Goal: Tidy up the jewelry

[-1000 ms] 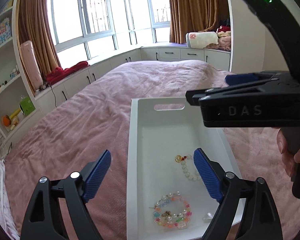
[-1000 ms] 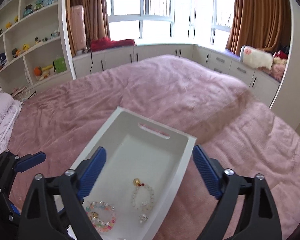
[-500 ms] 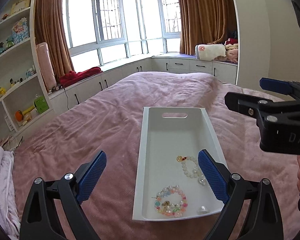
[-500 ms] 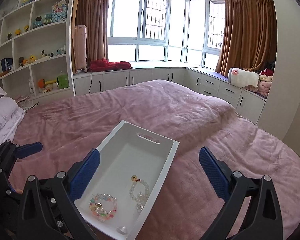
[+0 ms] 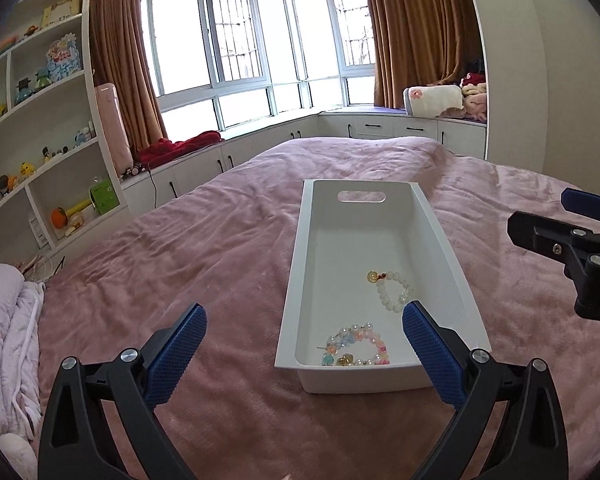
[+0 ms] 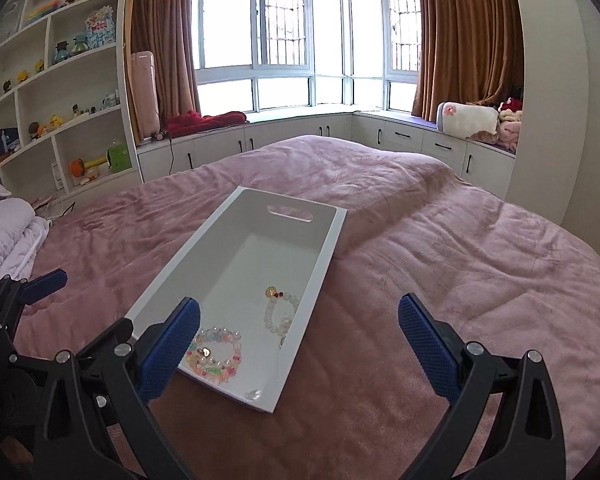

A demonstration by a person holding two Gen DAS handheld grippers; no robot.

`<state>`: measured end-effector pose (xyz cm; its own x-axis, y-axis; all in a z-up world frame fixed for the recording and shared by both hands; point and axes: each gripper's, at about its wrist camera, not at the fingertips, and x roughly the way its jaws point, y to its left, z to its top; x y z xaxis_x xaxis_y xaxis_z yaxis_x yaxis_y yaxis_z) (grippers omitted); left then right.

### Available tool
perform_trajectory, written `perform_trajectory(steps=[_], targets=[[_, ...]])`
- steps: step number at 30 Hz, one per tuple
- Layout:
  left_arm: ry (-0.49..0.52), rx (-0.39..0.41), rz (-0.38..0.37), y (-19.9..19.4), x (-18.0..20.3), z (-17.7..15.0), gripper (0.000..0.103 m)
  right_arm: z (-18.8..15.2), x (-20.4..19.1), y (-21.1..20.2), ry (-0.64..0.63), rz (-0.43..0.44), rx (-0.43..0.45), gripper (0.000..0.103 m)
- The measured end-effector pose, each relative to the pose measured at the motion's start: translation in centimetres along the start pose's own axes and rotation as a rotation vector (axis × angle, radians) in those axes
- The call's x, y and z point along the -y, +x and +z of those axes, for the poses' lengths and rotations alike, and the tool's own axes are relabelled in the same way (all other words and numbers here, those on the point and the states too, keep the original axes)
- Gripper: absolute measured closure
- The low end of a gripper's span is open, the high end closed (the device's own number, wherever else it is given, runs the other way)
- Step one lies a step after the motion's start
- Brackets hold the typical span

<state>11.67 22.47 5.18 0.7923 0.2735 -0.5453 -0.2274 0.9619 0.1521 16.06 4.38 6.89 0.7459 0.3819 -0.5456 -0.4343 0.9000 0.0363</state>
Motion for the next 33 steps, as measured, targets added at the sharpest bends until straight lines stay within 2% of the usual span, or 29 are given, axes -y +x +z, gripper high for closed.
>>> perform_trajectory(steps=[6,13,21,33], targets=[[-0.014,-0.025,0.010,0.2,0.2,-1.3,0.004,-1.7,-0.9,-0.1,-0.024,-0.018,-0.002,0.005],[-0.099,-0.039,0.029,0.5,-1.0,-2.3,0.004,-3.2,-2.0,0.0,-0.066,-0.038,0.011,0.005],[-0.113,-0.039,0.052,0.7,-1.5,-3.1,0.004,-4.5,-3.3,-0.4,-0.100,-0.049,0.048,0.005],[-0.099,-0.015,0.069,0.3,-1.3,-3.2,0.004,-4.9,-3.3,-0.1,-0.089,-0.034,0.049,0.005]])
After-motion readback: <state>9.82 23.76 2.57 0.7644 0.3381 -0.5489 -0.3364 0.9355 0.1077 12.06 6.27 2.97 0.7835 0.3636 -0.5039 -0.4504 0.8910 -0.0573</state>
